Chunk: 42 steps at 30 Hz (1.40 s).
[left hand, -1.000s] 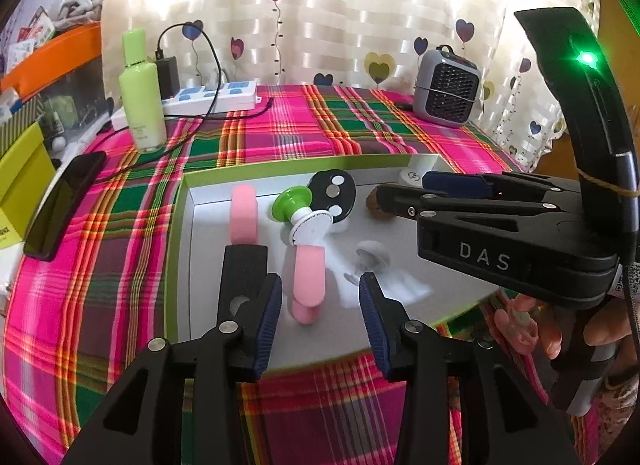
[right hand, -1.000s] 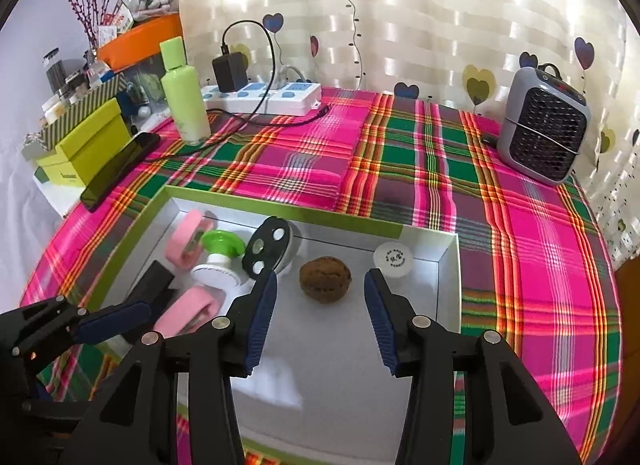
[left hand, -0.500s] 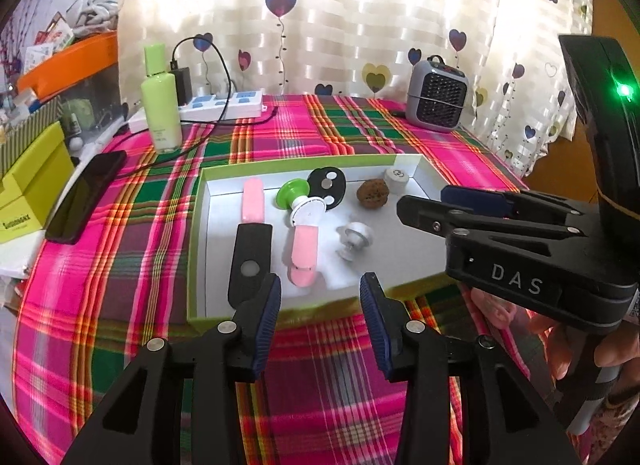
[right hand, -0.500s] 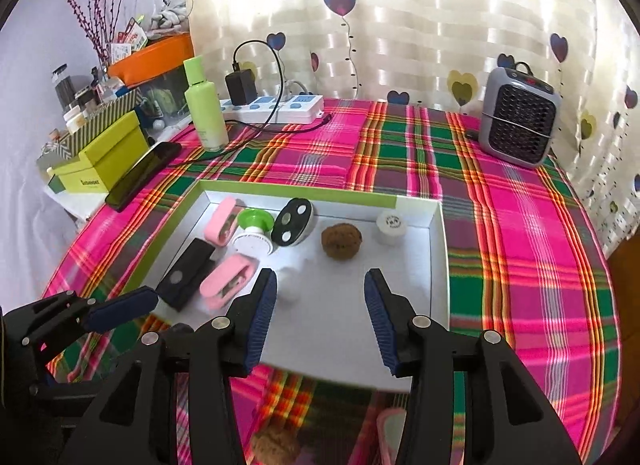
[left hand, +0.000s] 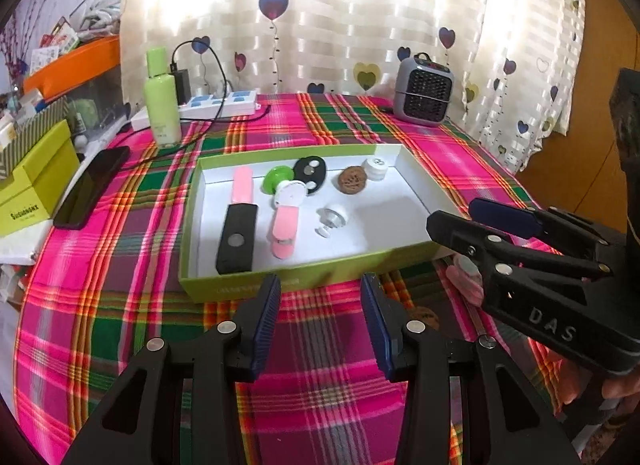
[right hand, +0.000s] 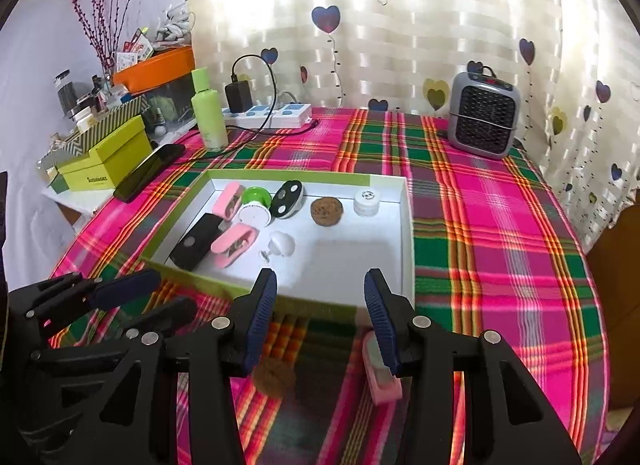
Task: Organize objects
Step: 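Withdraw both tools from the tray toward the remaining walnut and clip, then grasp the second walnut with the left tool while the right tool approaches the grey-topped pink clip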
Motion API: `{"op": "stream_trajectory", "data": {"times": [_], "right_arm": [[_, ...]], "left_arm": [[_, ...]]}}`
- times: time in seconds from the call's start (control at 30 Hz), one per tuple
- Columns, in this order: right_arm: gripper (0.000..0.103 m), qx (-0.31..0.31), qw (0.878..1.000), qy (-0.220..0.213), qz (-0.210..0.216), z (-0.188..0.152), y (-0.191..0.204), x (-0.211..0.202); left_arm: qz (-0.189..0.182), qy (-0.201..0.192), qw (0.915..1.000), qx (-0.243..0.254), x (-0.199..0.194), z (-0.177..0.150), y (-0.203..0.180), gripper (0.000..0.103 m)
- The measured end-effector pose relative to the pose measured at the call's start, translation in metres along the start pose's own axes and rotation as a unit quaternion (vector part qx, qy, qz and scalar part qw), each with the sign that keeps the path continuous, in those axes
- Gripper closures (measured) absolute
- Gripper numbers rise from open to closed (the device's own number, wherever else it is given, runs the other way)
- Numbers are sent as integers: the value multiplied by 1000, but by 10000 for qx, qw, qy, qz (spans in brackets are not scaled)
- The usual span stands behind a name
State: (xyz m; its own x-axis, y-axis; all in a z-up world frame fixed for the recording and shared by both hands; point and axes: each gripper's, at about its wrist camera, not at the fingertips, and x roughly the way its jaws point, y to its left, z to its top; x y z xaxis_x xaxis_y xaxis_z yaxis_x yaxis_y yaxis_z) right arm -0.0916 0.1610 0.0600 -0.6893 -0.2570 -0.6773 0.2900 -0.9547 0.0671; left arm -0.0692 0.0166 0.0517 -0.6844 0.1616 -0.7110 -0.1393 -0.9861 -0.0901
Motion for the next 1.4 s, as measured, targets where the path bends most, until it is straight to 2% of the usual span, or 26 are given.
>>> {"op": "stream_trajectory", "data": {"times": [0.53,0.7,0.97,1.4], "right_arm": [[56,153,9997,-16,-211,-32,-11,-22],[56,273,9992,-44,-296,-42,-19,-27],[56,493,9977,34,-461,-54,-42,-26],[56,583,9973,146,-423,-57,-55,-17]], "left_arm": [[-134,65,9998,149,-5,-14,-19,61],[-437,33,9987,249,-5,-20,-22,59],[-753,228,9964,311,8,-28,-30,54],[-833,405,9947,453,23,-27,-44,54]]}}
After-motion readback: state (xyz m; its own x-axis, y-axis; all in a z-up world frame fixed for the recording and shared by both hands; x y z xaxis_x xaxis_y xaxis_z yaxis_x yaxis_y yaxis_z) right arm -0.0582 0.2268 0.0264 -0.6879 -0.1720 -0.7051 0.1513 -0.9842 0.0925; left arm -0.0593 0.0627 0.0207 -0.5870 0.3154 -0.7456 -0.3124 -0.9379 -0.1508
